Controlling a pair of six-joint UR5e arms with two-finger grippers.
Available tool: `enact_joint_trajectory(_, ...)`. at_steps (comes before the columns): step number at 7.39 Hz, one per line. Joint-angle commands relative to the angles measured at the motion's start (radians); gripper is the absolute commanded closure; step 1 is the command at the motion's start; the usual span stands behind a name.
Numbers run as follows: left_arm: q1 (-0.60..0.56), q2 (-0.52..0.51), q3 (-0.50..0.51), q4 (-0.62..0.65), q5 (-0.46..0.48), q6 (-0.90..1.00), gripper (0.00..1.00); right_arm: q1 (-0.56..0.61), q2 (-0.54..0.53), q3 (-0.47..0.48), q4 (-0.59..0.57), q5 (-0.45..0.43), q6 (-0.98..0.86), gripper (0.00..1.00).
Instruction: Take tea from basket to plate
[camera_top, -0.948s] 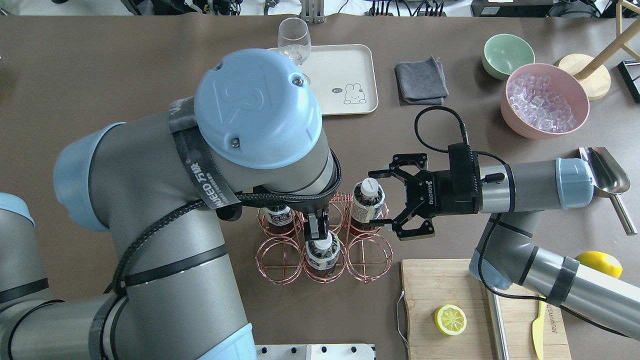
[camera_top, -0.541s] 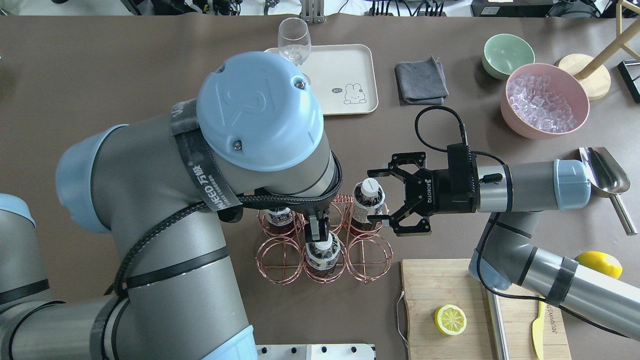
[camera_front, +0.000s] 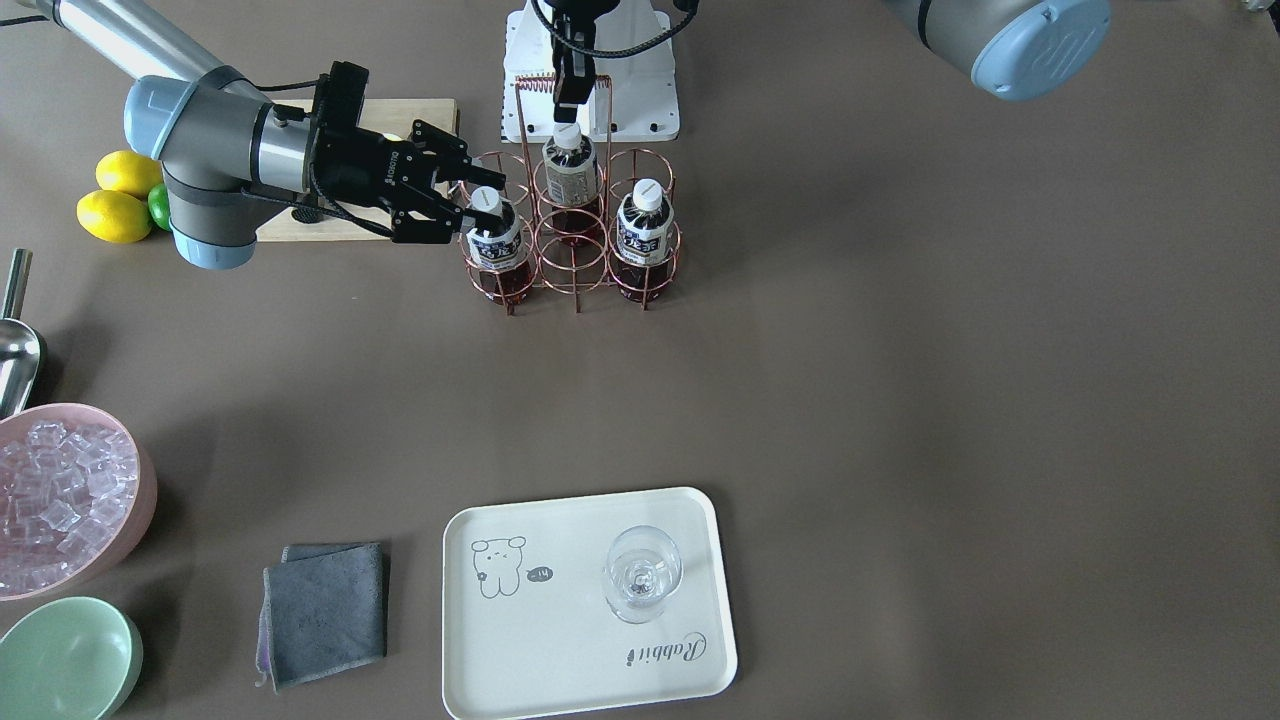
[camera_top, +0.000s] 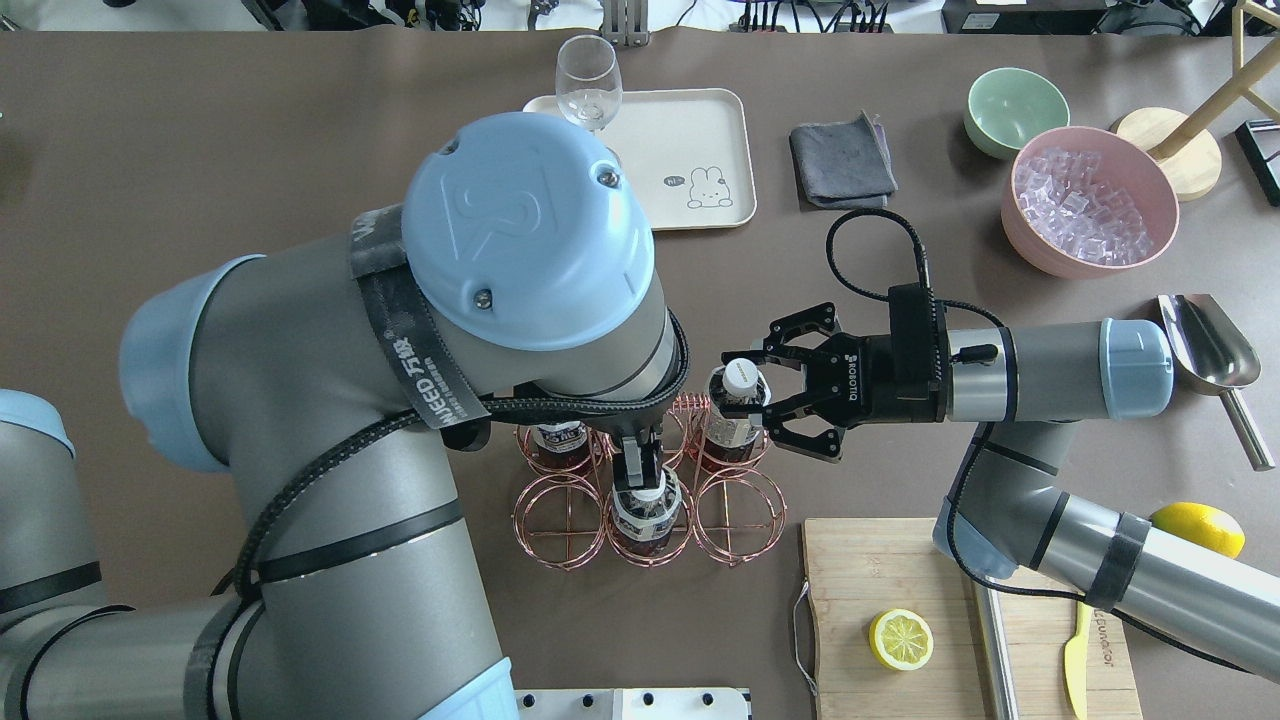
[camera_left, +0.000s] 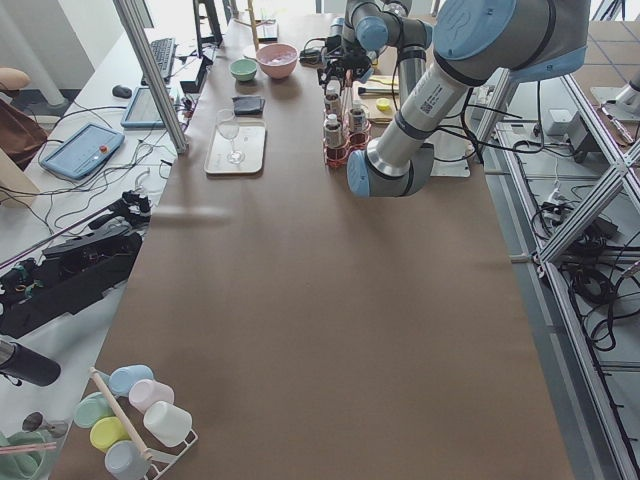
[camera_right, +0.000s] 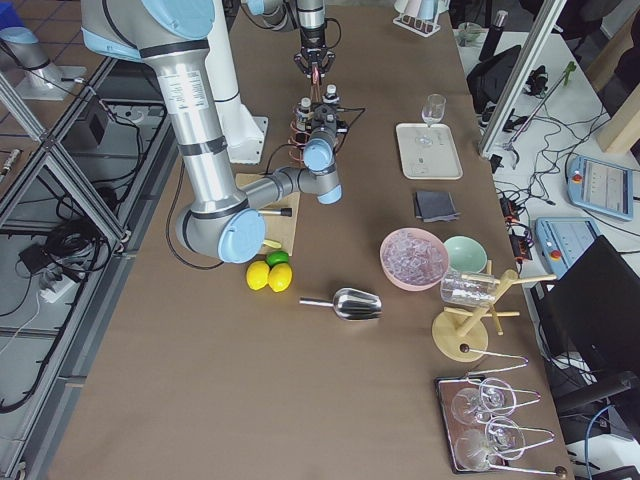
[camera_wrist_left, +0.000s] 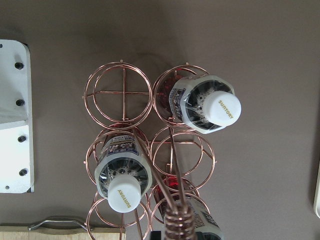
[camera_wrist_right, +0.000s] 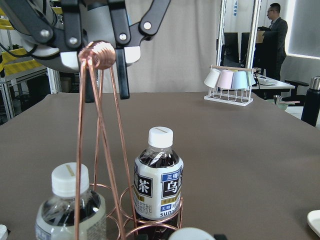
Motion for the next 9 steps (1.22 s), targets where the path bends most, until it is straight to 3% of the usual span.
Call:
enact_joint_trajectory(1,0.001,0.000,0.000,0.000,0.000,0.000,1.00,0.004,0.002,0.003,0.000,0.005,0.010,0.89)
enact_joint_trajectory(2,0.001,0.000,0.000,0.000,0.000,-0.002,1.00,0.009,0.003,0.004,0.000,0.005,0.009,1.00)
enact_joint_trajectory(6,0.001,0.000,-0.001,0.002,0.000,-0.003,1.00,0.072,0.000,0.052,-0.010,0.042,0.058,1.00)
enact_joint_trajectory(9,0.001,0.000,-0.003,0.005,0.000,-0.003,1.00,0.142,-0.001,0.192,-0.081,0.054,0.234,1.00)
